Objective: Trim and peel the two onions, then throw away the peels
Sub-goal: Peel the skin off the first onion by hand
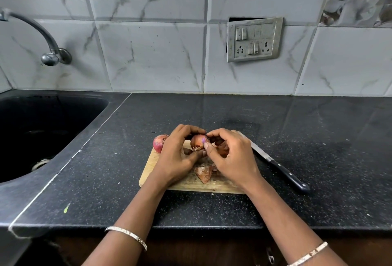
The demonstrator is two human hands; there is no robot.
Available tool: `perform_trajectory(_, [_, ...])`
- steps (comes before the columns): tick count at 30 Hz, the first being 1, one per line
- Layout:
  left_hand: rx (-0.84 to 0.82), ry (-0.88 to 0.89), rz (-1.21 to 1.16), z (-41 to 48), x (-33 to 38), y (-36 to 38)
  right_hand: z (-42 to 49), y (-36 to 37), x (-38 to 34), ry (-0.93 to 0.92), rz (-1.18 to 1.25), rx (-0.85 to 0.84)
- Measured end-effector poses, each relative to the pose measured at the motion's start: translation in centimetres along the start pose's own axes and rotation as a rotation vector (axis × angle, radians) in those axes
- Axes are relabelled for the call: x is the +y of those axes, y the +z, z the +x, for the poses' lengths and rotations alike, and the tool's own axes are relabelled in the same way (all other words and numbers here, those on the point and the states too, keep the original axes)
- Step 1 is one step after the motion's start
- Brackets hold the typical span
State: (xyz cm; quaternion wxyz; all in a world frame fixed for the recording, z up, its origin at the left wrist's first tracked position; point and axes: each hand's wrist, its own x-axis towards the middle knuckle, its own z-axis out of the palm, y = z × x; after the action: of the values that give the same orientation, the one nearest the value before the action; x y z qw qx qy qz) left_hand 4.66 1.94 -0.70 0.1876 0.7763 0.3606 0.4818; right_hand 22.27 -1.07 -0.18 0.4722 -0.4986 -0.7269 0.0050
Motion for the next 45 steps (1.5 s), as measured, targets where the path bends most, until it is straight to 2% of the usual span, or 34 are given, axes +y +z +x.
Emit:
perform_trajectory(12, [0.0, -0.003, -0.003, 0.02, -0.3, 0.16, -0.14, -0.11, -0.09, 0.084, 0.084, 0.018])
perform_trajectory(23, [-0.006, -0.038, 0.021, 0.03, -0.32, 0.39, -0.53, 0.39, 0.12, -0.034, -0.223, 0.086])
perform_trajectory(32, [0.003, -0.063, -0.045, -0.14, -0.23, 0.32, -0.17, 0.23, 0.54, 0.1, -0.279, 0.168])
perform_trajectory(38, [0.019, -0.051, -0.03, -0.15, -0.28, 0.25, -0.19, 0.09, 0.25, 0.094, -0.226, 0.153])
perform_trajectory(41, [0.021, -0.032, 0.008, -0.13, -0.22, 0.18, -0.09, 0.1, 0.18, 0.03, -0.123, 0.085])
perform_trajectory(45, [0.027, 0.011, 0.036, -0.07, -0.08, 0.11, -0.01, 0.32, 0.33, -0.055, -0.12, -0.011])
